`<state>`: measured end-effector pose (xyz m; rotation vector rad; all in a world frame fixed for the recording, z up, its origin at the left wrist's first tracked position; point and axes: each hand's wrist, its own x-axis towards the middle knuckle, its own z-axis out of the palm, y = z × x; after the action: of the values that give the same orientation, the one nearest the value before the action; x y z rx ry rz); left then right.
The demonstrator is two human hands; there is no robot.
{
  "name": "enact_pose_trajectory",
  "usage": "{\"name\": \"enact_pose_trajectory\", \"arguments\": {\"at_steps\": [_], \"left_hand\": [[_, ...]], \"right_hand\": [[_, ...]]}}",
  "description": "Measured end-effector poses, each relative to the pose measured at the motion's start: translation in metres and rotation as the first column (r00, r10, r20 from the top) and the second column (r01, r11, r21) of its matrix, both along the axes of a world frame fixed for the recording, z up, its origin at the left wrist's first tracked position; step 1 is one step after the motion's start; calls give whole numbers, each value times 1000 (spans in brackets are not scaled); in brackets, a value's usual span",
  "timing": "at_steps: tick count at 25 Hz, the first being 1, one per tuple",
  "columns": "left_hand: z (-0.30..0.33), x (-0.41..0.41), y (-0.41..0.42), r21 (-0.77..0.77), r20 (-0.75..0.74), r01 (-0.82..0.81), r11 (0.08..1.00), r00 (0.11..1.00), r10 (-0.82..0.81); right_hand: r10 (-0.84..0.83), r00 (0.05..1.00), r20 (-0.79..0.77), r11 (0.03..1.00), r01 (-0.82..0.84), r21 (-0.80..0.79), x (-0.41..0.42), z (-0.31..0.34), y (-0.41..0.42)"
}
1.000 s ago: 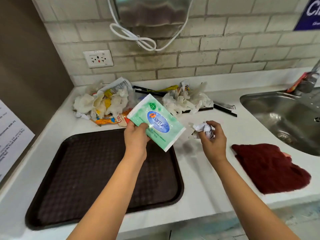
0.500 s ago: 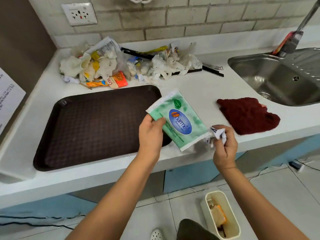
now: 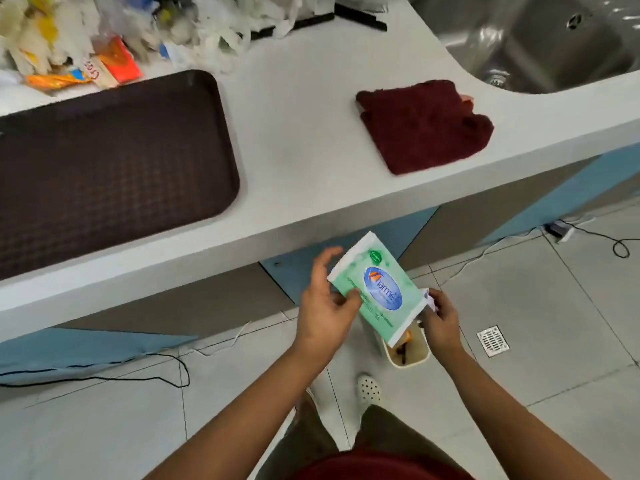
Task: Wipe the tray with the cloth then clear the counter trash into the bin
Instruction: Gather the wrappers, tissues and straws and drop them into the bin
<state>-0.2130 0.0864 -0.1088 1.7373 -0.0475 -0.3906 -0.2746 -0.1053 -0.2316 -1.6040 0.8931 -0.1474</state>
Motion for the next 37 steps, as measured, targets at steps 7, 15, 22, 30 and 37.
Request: {"name": "enact_pose_trajectory", "arguments": {"at_steps": [7, 15, 22, 30, 37], "left_hand": [[-102, -19, -69, 368, -82, 46, 929, 996, -17], [-227, -19, -108, 454, -198, 146, 879, 978, -60], [-309, -20, -142, 430, -270, 275, 860, 948, -168], [-370, -7, -163, 491, -427, 521, 698, 843, -328], [-383, -8, -134, 440, -654, 614, 656, 719, -234]], "right_hand": [[34, 956, -293, 999, -29, 21, -64, -84, -45], [-81, 848, -523, 981, 160, 107, -70, -188, -58], [-103, 777, -621, 973, 209, 100, -66, -255, -75], [-58, 796, -603, 982, 156, 111, -40, -300, -87], [53, 796, -604, 991, 33, 130, -45, -305, -82]]}}
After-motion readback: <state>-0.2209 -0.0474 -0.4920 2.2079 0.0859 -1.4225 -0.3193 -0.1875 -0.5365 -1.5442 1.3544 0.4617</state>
